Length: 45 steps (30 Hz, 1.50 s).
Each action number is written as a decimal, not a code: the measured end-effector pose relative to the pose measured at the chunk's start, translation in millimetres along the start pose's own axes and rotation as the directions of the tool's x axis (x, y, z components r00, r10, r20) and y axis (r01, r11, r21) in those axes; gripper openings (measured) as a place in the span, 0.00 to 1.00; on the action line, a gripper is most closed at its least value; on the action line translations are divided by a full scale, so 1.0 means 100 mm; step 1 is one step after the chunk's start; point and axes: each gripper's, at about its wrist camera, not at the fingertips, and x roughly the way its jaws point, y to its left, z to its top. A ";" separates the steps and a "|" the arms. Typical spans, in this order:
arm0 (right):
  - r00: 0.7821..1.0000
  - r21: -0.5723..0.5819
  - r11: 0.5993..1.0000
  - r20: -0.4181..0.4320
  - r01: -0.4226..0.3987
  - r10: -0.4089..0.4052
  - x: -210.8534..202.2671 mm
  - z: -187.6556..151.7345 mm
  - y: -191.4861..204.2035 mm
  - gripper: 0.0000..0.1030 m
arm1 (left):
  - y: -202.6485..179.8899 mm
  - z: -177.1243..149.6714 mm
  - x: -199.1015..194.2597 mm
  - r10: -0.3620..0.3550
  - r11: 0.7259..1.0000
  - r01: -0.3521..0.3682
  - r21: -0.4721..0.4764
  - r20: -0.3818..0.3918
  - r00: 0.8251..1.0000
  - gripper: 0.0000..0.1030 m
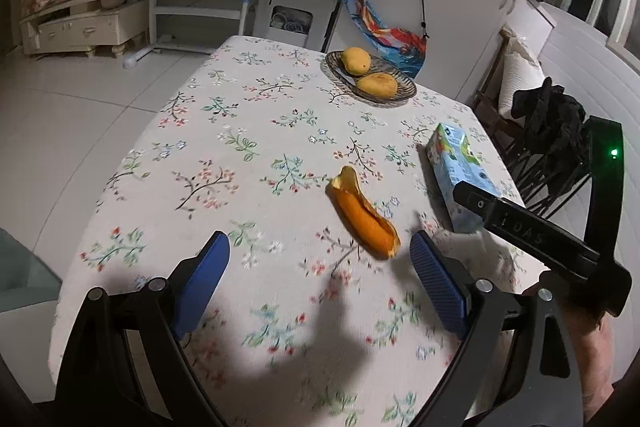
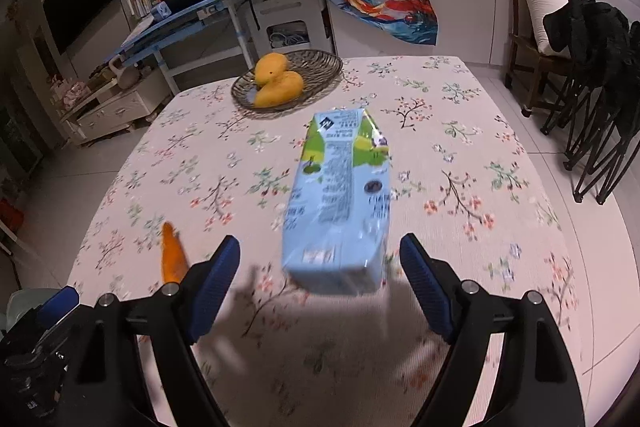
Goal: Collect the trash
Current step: 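Grasp the light-blue milk carton with the right tool while the left tool grasps the orange peel, then carry the carton with the right tool while the left tool carries the peel over the bucket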
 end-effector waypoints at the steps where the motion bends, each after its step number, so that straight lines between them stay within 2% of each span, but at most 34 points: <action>1: 1.000 0.002 1.000 -0.003 -0.001 0.001 0.03 0.02 -0.01 0.77 | -0.01 0.01 0.02 0.004 1.000 -0.004 -0.001 -0.002 1.000 0.86; 11: 0.999 -0.015 1.000 -0.051 -0.012 0.012 0.20 0.14 -0.05 0.77 | -0.18 0.16 0.43 0.071 0.998 -0.071 0.003 -0.054 0.996 0.86; 19: 0.996 0.031 1.000 -0.086 0.002 0.001 0.31 0.22 -0.21 0.77 | -0.35 0.19 0.76 0.135 0.989 -0.126 0.076 -0.125 0.983 0.86; 21: 0.996 0.026 1.000 -0.088 0.004 -0.002 0.31 0.22 -0.20 0.77 | -0.38 0.20 0.78 0.133 0.988 -0.123 0.088 -0.119 0.984 0.86; 22: 0.996 0.018 1.000 -0.086 0.008 -0.007 0.31 0.22 -0.18 0.77 | -0.39 0.21 0.79 0.128 0.988 -0.117 0.096 -0.118 0.985 0.80; 23: 0.997 0.012 1.000 -0.083 0.009 -0.008 0.30 0.23 -0.17 0.77 | -0.42 0.21 0.79 0.124 0.987 -0.111 0.115 -0.111 0.986 0.68; 24: 0.997 0.008 1.000 -0.083 0.006 -0.006 0.30 0.23 -0.16 0.76 | -0.45 0.20 0.79 0.118 0.984 -0.102 0.143 -0.105 0.987 0.62; 26: 0.996 0.001 1.000 -0.087 -0.006 0.006 0.31 0.23 -0.14 0.71 | -0.49 0.19 0.78 0.092 0.980 -0.071 0.188 -0.105 0.990 0.34; 28: 0.994 -0.009 1.000 -0.108 -0.021 0.020 0.33 0.23 -0.11 0.58 | -0.50 0.17 0.77 0.070 0.975 -0.043 0.219 -0.118 0.991 0.21; 29: 0.993 -0.011 0.999 -0.116 -0.031 0.029 0.34 0.22 -0.10 0.54 | -0.48 0.16 0.74 0.054 0.974 -0.026 0.227 -0.119 0.991 0.19; 35: 0.990 -0.012 0.997 -0.117 -0.082 0.080 0.28 0.17 -0.04 0.53 | -0.22 0.13 0.48 0.000 0.972 0.025 0.234 -0.103 0.995 0.17; 40: 0.980 0.050 0.985 -0.108 -0.164 0.169 0.12 0.09 0.00 0.53 | 0.05 0.16 0.21 -0.022 0.983 0.036 0.182 -0.080 0.997 0.17; 45: 0.977 0.034 0.982 -0.108 -0.183 0.186 -0.04 -0.06 0.14 0.53 | 0.22 0.10 0.03 -0.017 0.988 0.027 0.153 -0.071 0.997 0.17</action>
